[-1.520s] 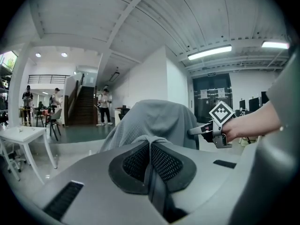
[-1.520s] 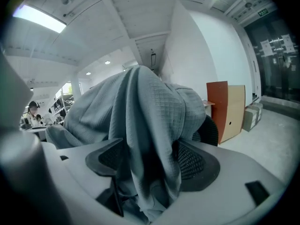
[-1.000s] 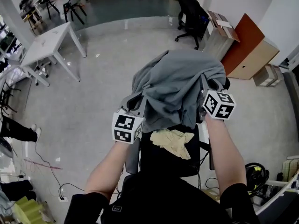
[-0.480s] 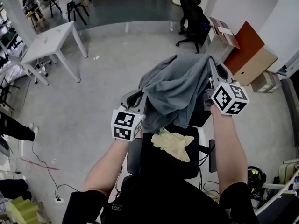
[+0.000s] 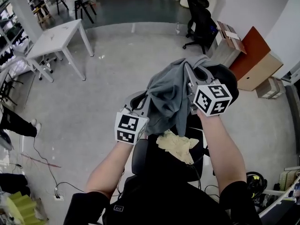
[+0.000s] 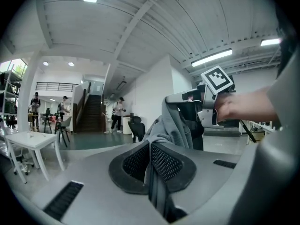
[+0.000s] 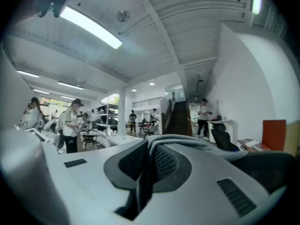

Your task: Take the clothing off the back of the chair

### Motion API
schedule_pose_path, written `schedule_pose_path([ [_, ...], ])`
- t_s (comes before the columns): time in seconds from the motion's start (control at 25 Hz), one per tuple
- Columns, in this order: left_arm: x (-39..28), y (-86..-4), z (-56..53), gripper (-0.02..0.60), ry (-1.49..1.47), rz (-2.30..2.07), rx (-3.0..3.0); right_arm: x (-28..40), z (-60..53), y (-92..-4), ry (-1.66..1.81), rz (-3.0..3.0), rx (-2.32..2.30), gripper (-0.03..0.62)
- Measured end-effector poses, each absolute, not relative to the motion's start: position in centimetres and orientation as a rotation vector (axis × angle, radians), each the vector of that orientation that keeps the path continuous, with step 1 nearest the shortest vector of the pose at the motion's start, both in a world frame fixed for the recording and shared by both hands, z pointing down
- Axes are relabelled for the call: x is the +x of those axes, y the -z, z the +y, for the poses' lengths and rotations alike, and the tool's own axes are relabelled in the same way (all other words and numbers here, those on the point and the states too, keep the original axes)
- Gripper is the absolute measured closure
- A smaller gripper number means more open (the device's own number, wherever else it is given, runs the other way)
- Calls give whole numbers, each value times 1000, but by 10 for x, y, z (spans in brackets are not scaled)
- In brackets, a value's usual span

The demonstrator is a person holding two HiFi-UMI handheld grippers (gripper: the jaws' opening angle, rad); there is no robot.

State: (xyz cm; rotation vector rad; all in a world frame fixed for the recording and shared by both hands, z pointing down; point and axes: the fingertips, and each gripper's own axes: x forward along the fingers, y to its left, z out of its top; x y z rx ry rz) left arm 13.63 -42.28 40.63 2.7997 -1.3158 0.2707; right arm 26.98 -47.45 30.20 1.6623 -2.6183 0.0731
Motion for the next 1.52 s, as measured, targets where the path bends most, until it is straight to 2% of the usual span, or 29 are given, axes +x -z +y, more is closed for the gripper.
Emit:
schedule_pose_path([
  [0.12,117,-404,-428,571,-258,-1358,2774,237,-483,-303,-69,-2643,1591,566],
  [0.64,64,-425,-437,571,-246,-1387,2715,179,-532,-335,-124,-2509,1554,565],
  [1.52,40,-431,-430,571,-230,-1448,2656,93,-455,-339,-213,-2703,1098,566],
])
